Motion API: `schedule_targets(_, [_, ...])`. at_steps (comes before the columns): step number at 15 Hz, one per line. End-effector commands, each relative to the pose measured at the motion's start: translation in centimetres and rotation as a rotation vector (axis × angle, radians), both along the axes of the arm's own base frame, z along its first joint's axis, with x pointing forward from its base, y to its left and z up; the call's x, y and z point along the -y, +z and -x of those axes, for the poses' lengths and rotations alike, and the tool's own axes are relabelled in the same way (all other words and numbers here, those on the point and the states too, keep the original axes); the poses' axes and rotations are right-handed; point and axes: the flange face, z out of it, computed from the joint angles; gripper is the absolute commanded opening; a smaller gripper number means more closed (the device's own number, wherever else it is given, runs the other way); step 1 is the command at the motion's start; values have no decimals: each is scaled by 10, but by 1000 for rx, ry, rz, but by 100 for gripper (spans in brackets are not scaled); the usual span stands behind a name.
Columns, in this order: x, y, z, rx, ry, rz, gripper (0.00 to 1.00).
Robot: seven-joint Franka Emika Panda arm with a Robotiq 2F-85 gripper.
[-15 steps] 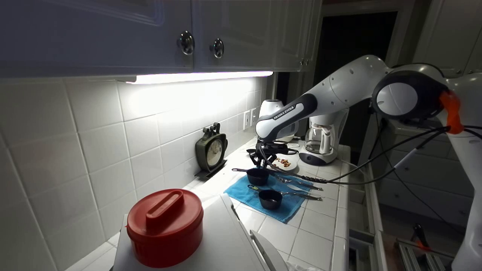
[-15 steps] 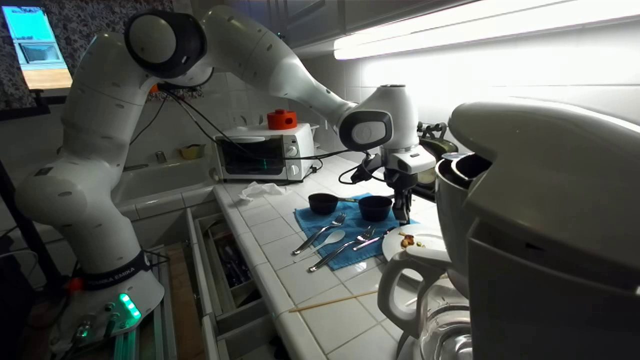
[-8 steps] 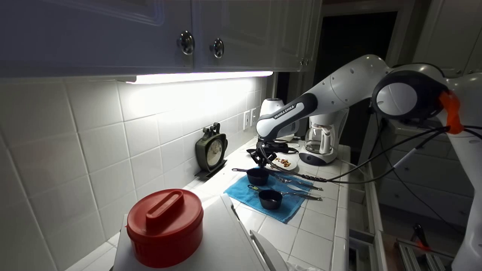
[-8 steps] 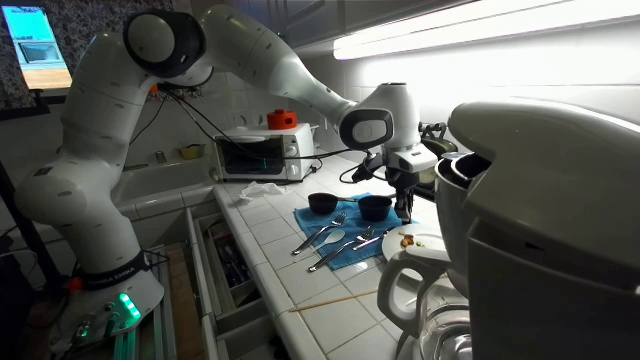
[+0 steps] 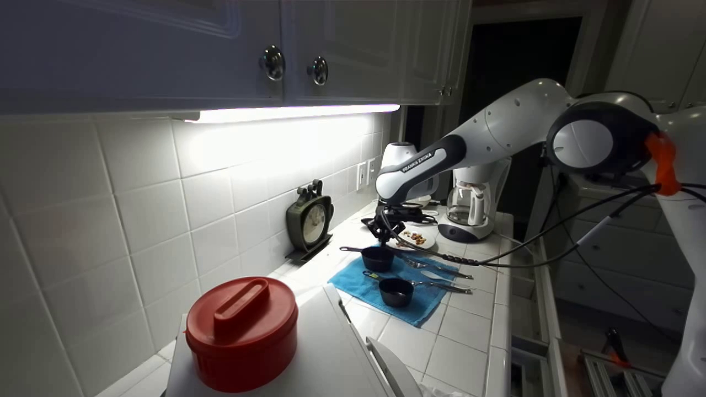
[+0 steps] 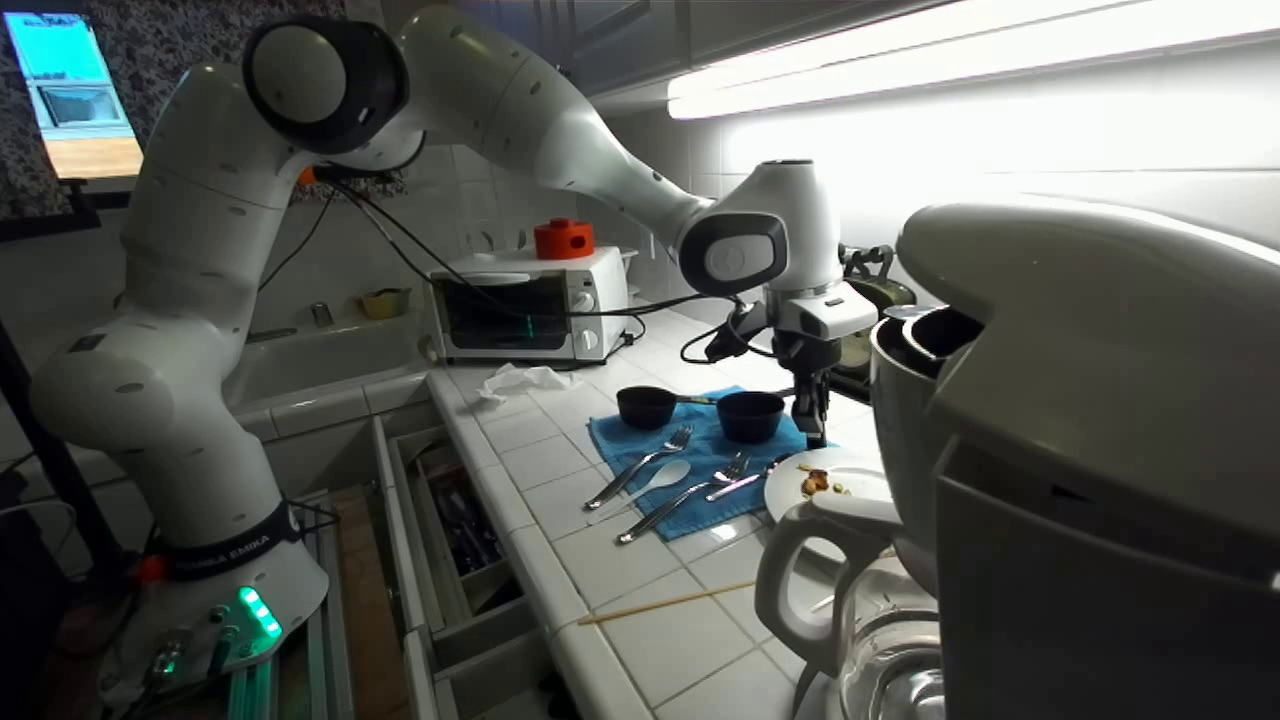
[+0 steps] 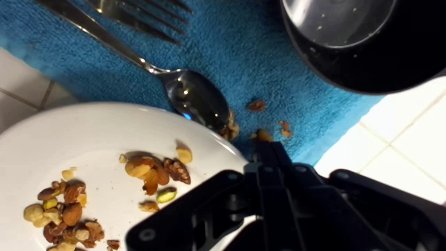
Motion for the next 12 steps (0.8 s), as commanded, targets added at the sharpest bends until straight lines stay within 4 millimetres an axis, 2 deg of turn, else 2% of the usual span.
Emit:
schedule_targets(1, [0,21,4,38,22,3,5])
schedule_targets(5, [1,37,5,63,27,13,5])
schedule_targets(9, [-1,31,1,65,42,-3,7])
schedule_targets(12, [-6,16,-4,41,68,-16,25])
